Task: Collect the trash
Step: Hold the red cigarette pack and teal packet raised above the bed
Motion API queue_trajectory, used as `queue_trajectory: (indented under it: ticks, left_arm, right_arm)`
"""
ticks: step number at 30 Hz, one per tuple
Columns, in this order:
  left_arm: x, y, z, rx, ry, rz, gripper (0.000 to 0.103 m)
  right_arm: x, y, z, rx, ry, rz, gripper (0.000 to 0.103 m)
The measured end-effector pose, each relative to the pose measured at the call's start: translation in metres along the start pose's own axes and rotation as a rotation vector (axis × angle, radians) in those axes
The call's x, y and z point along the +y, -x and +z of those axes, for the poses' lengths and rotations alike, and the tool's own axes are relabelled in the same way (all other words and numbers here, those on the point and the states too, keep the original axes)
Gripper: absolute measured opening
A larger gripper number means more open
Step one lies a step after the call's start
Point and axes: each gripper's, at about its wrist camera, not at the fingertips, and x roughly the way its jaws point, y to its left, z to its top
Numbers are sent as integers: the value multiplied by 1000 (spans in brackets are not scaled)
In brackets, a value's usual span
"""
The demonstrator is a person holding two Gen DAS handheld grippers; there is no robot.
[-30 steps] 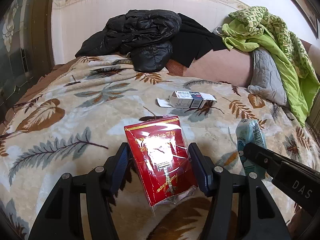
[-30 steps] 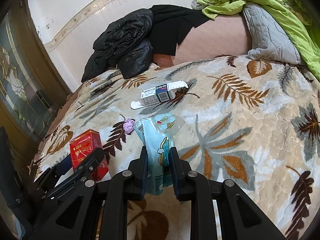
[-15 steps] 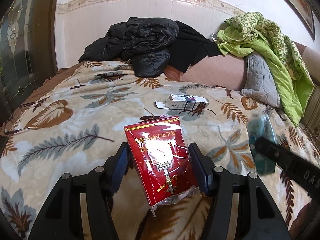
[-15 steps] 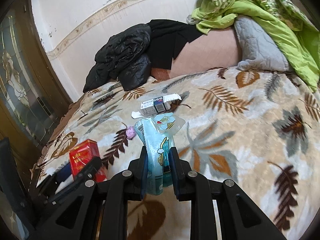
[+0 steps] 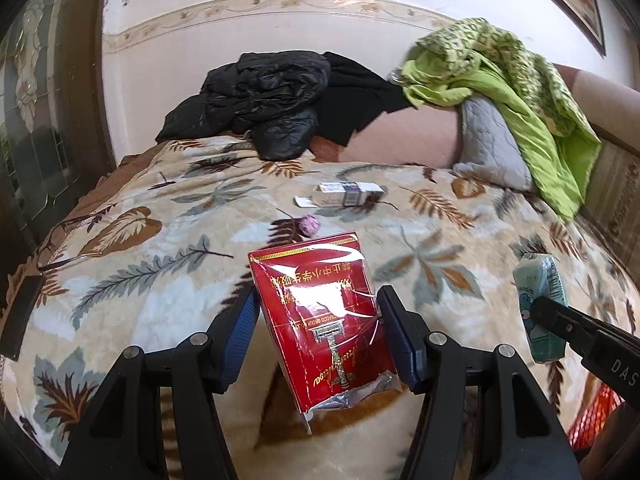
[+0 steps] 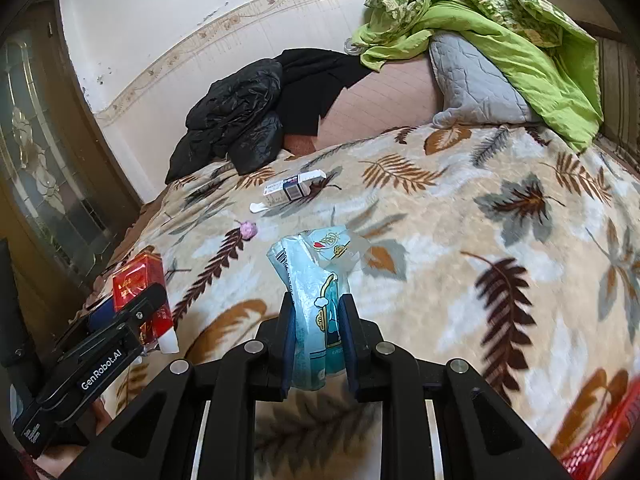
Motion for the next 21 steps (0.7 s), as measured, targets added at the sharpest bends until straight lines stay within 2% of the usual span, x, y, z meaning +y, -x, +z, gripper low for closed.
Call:
queue_trajectory:
  ticks: [9,21]
  left_arm:
    - [-18,11,3,-1,-42,-3,60]
    - [-23,33,17,-20,-33,-48,60]
  right_arm:
    - [0,25,2,-25,-24,44,22]
    - [8,52,12,-62,-33,61,22]
